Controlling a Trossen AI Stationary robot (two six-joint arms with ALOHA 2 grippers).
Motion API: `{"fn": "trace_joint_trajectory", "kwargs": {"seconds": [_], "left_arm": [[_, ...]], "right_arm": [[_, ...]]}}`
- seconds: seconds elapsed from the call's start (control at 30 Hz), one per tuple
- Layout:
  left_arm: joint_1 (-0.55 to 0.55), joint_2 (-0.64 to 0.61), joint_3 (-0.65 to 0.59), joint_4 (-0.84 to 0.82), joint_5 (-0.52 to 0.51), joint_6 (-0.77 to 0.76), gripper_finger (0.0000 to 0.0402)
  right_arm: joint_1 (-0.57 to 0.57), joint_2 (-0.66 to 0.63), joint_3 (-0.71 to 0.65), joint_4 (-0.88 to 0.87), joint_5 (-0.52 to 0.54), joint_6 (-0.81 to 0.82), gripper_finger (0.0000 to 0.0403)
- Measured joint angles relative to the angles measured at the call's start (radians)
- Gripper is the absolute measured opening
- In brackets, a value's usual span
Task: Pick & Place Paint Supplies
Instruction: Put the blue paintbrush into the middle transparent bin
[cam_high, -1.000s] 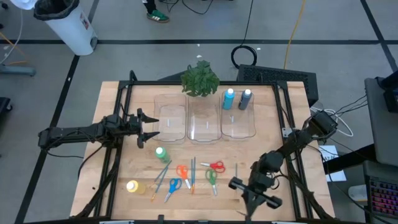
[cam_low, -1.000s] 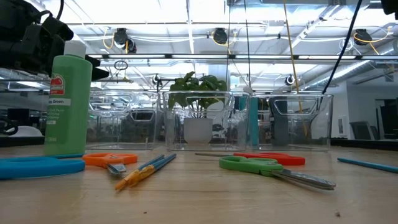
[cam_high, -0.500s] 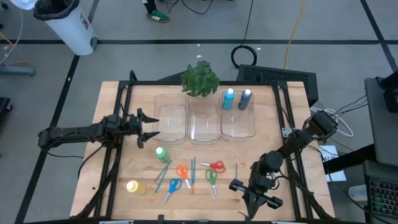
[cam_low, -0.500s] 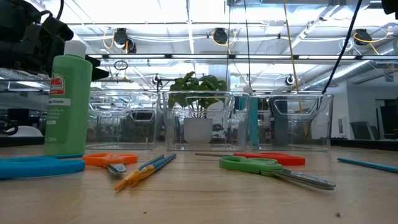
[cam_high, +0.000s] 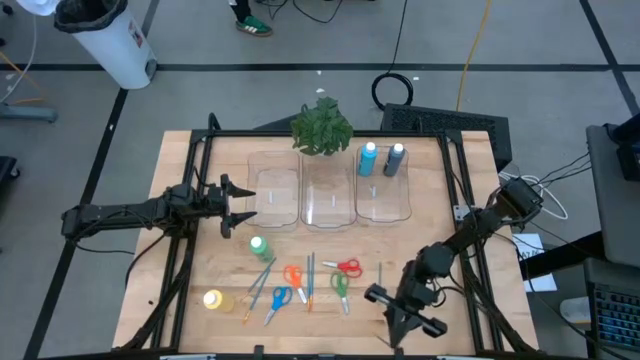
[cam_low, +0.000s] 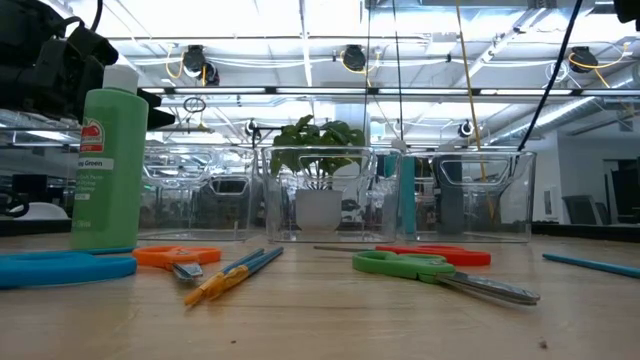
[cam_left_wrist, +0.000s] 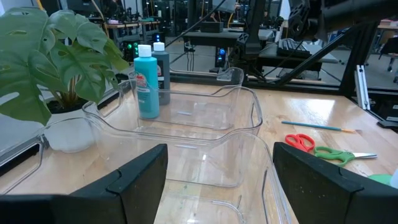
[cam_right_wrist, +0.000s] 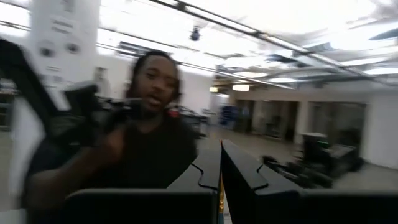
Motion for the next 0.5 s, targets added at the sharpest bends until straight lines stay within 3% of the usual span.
{"fn": "trace_joint_trajectory", "kwargs": {"seconds": [0.17, 0.37, 0.5], "left_arm": [[0.000, 0.000, 0.000, 0.000, 0.000, 0.000, 0.0294], [0.000, 0.000, 0.000, 0.000, 0.000, 0.000, 0.0294], [0.000, 0.000, 0.000, 0.000, 0.000, 0.000, 0.0294]], "right_arm": [[-0.035, 0.000, 0.000, -0.044, 0.179, -0.025, 0.0000], [-0.077, 0.000, 0.000, -0.112, 0.489, -0.038, 0.0000], [-0.105, 0.000, 0.000, -0.156, 0.609, -0.027, 0.0000]]}}
